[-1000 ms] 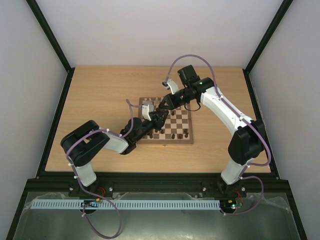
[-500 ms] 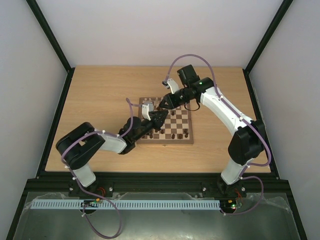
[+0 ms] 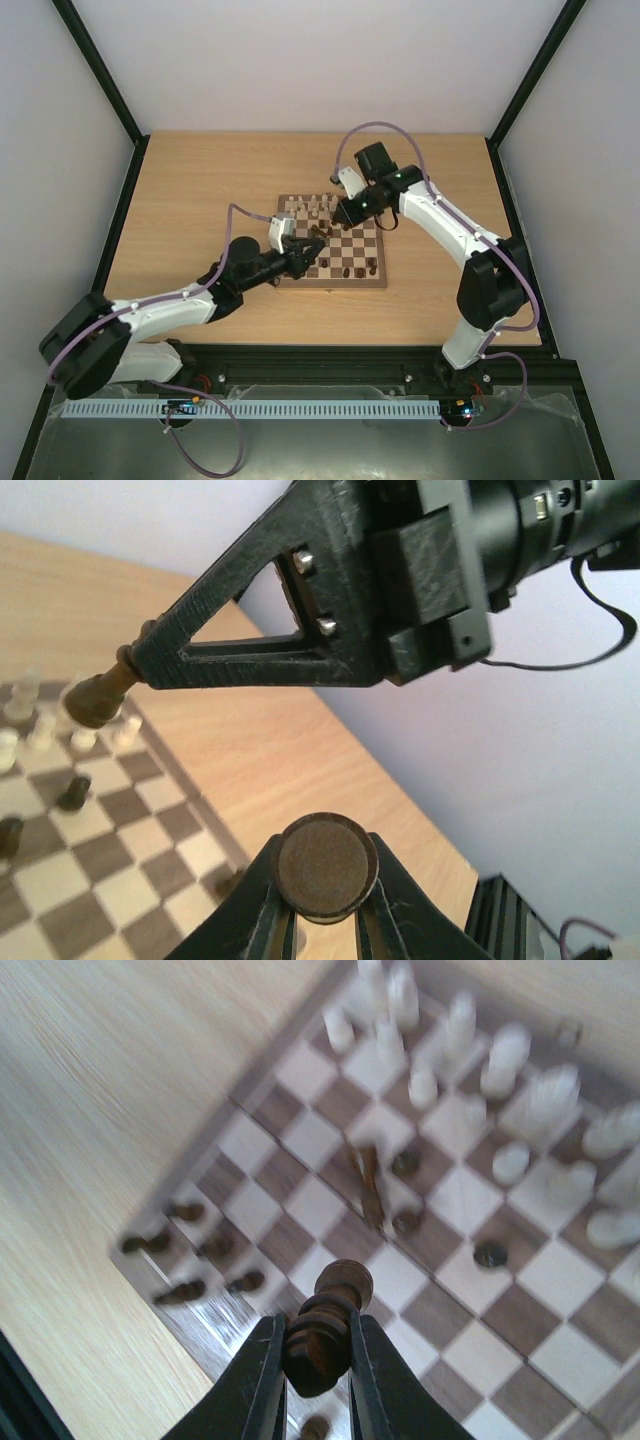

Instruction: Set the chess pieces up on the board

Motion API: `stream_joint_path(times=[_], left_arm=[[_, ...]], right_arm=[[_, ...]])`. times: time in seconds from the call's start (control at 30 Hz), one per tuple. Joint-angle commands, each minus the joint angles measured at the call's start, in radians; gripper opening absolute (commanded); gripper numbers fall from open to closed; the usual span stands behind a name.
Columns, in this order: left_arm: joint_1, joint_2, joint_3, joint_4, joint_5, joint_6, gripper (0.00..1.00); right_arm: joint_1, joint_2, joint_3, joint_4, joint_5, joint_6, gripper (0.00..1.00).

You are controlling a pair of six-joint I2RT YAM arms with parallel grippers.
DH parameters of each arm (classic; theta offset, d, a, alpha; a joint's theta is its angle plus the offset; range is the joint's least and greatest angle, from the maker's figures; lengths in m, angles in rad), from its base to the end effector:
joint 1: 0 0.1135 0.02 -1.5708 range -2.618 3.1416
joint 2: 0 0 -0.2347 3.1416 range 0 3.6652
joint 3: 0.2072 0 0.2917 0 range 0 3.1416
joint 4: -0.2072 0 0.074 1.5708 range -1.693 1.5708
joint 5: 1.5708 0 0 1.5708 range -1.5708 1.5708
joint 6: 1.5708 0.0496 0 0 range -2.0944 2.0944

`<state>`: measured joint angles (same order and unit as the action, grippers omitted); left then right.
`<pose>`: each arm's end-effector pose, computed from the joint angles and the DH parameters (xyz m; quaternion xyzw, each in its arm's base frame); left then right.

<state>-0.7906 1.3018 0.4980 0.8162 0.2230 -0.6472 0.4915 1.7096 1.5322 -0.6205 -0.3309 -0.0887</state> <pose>0.2182 -0.2361 0.1774 0.1290 0.6909 -0.5245 0.4806 0.3701 0.2164 0.2681 -0.3208 0.8577 0.2238 0.3337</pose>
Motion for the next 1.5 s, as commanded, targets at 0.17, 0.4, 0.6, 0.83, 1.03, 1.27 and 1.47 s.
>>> stream_joint_path(times=[0.17, 0.4, 0.6, 0.83, 1.03, 1.27, 1.47], left_arm=[[0.029, -0.214, -0.018, -0.378, 0.038, 0.054, 0.10], [0.056, -0.212, 0.001, -0.442, 0.089, 0.008, 0.10], [0.077, -0.150, 0.091, -0.554, 0.212, 0.027, 0.10], [0.126, -0.051, 0.235, -0.801, 0.363, 0.149, 0.11], [0.184, 0.019, 0.284, -0.918, 0.515, 0.233, 0.11], [0.209, 0.129, 0.368, -1.143, 0.656, 0.358, 0.16], [0.176, 0.138, 0.383, -1.346, 0.462, 0.455, 0.14]], right_arm=[[0.020, 0.020, -0.212, 0.004, 0.108, -0.125, 0.09], [0.042, 0.041, -0.279, 0.053, 0.164, -0.143, 0.11], [0.041, 0.045, -0.306, 0.076, 0.167, -0.145, 0.24], [0.030, -0.052, -0.248, 0.004, 0.101, -0.252, 0.53], [0.031, -0.187, -0.241, -0.069, -0.081, -0.447, 0.50], [0.151, -0.305, -0.298, -0.127, -0.042, -0.669, 0.47], [0.190, -0.318, -0.330, -0.132, -0.039, -0.673, 0.46]])
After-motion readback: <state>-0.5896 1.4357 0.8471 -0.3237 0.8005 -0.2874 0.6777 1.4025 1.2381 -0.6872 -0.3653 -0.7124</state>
